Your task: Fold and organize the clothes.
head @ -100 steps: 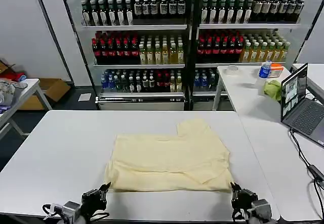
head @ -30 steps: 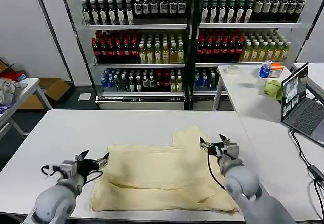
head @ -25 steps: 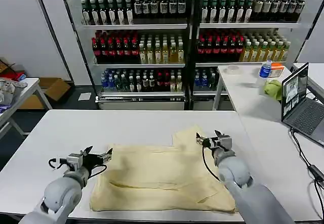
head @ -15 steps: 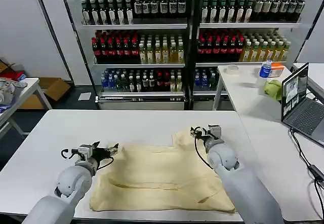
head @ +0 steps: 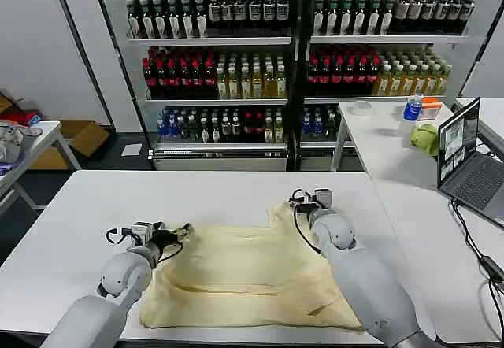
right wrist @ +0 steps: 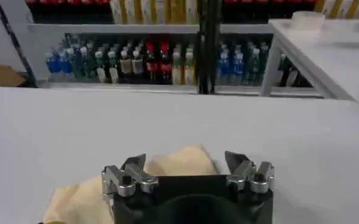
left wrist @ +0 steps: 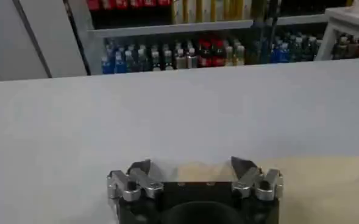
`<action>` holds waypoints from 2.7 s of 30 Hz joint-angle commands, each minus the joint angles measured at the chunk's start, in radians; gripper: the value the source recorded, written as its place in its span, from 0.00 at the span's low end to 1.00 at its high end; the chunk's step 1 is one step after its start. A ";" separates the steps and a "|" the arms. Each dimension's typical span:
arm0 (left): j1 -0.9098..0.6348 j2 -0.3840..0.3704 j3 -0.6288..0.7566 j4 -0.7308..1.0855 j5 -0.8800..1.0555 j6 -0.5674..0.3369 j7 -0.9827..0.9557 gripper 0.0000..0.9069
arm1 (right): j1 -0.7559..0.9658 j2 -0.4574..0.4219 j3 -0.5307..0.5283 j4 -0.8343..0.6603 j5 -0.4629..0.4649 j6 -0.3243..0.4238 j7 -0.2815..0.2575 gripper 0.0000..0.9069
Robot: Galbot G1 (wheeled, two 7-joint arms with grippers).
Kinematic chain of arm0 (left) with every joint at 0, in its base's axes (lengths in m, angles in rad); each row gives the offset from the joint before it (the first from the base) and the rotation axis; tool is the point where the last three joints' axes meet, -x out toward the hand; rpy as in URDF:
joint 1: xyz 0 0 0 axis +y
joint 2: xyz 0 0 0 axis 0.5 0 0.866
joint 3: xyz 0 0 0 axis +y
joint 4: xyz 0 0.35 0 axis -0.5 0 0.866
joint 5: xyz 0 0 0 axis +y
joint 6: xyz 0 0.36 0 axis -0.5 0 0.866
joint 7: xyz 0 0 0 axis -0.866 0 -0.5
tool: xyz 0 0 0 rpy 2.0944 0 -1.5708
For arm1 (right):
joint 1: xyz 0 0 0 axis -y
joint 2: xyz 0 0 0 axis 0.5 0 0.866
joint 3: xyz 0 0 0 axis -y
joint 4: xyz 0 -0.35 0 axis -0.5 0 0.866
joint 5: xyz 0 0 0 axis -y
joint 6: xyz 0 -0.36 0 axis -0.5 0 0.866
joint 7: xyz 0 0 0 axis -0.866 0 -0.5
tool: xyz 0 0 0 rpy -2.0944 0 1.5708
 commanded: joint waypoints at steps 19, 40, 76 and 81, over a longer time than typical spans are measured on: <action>0.057 -0.014 -0.035 -0.025 -0.027 -0.002 0.020 0.01 | -0.036 -0.003 0.000 0.053 0.025 0.029 -0.022 0.00; 0.248 0.058 -0.225 -0.311 -0.121 -0.024 0.021 0.02 | -0.267 -0.193 0.140 0.573 0.038 0.032 -0.024 0.00; 0.675 0.074 -0.359 -0.558 0.022 -0.084 0.112 0.02 | -0.956 -0.259 0.427 1.029 -0.008 -0.002 -0.029 0.00; 0.662 0.074 -0.361 -0.521 0.028 -0.083 0.116 0.02 | -0.978 -0.249 0.419 1.009 -0.033 -0.001 -0.036 0.00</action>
